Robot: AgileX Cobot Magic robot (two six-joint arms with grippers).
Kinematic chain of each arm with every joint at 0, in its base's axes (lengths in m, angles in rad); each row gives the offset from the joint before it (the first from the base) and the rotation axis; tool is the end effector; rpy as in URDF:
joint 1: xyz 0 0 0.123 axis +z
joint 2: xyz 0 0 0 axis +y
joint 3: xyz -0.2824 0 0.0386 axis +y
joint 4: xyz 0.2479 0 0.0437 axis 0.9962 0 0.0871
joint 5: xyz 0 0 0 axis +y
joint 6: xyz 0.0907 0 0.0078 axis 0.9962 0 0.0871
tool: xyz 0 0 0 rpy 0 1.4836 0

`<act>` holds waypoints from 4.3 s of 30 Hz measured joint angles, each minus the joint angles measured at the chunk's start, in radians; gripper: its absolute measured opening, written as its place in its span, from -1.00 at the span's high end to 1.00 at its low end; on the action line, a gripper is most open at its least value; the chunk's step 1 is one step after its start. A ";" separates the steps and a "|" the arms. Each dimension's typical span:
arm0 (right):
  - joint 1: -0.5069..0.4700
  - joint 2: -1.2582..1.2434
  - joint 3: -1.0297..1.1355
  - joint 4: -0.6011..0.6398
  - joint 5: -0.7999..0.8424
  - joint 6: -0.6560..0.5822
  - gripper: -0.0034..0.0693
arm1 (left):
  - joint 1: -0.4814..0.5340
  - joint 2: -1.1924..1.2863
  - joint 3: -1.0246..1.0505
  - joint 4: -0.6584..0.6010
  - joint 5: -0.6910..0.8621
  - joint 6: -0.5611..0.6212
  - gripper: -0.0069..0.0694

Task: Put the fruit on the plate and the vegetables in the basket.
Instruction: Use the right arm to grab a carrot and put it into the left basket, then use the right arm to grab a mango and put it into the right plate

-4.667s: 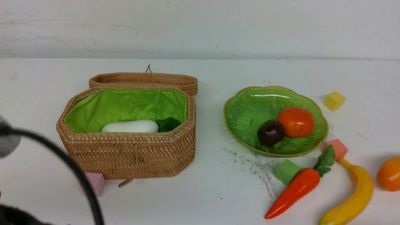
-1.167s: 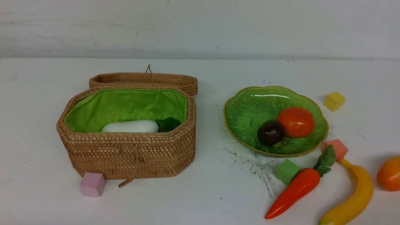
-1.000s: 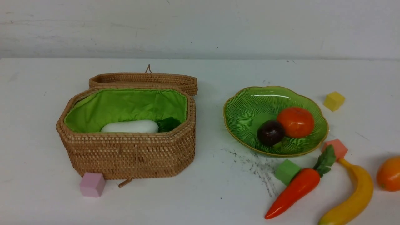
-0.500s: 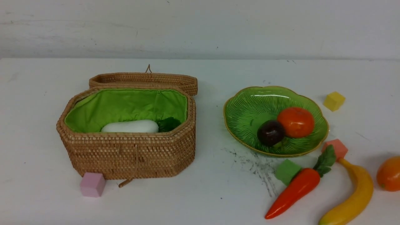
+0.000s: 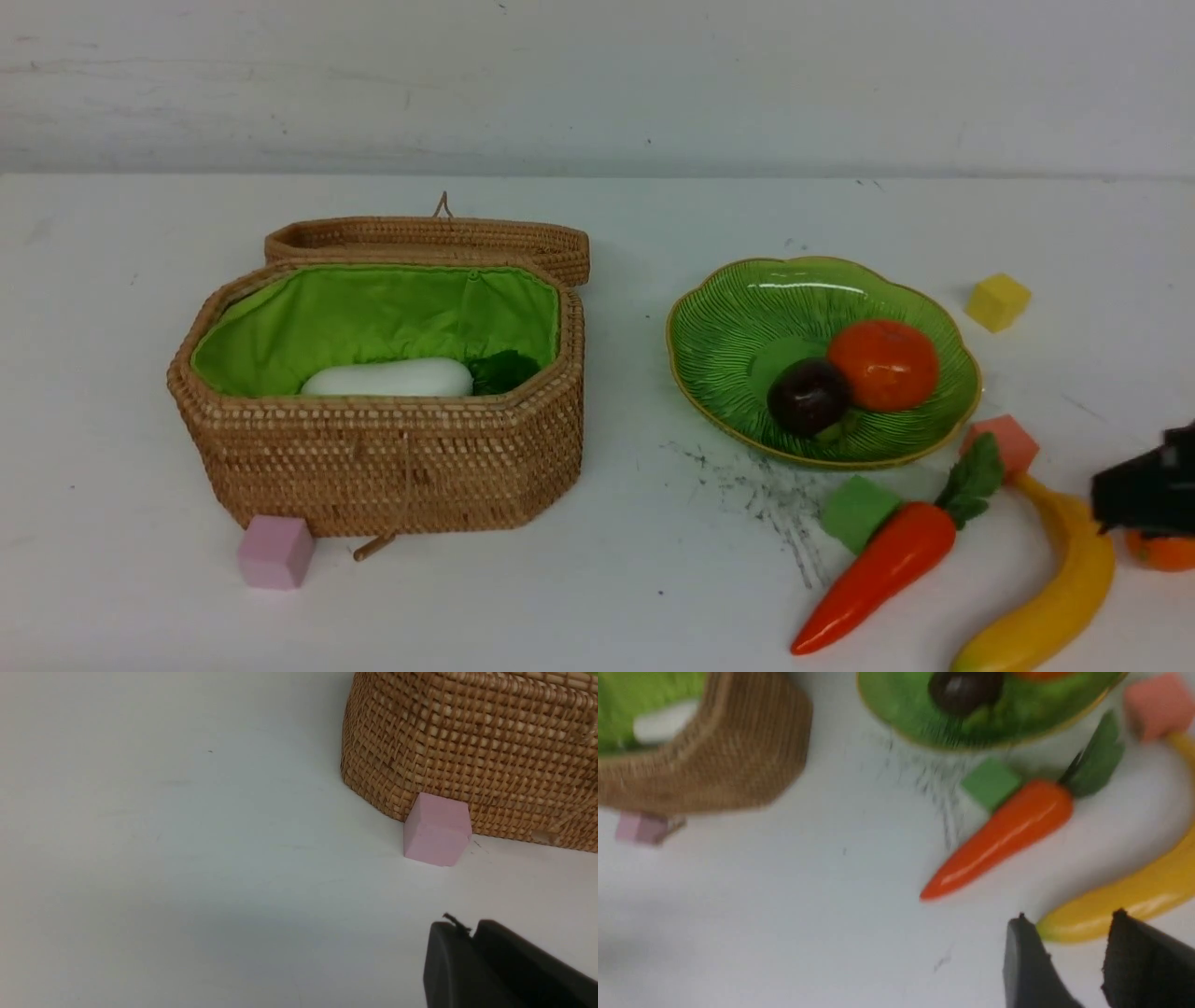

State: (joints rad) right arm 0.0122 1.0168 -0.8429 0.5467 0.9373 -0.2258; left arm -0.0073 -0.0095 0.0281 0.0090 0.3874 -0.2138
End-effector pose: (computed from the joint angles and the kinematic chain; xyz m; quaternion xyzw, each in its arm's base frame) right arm 0.1837 0.0404 0.3165 -0.0156 0.9318 0.2235 0.2854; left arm 0.0523 -0.0001 0.1693 -0.0812 0.8063 -0.0608 0.5827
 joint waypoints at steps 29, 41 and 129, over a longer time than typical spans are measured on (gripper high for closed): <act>0.456 0.770 -0.215 -0.581 -0.257 1.294 -0.22 | 0.000 0.000 0.000 0.001 0.000 0.000 0.62; 0.456 0.788 -0.218 -0.576 -0.198 1.225 0.11 | 0.000 0.000 0.000 0.001 0.000 0.000 0.59; 0.106 0.570 -0.903 -0.622 0.248 0.273 -0.64 | 0.000 0.000 0.003 0.001 0.000 0.000 0.49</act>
State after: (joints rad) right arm 0.1179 1.5872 -1.7454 -0.0751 1.1849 0.0476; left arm -0.0073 -0.0095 0.0309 0.0097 0.3874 -0.2138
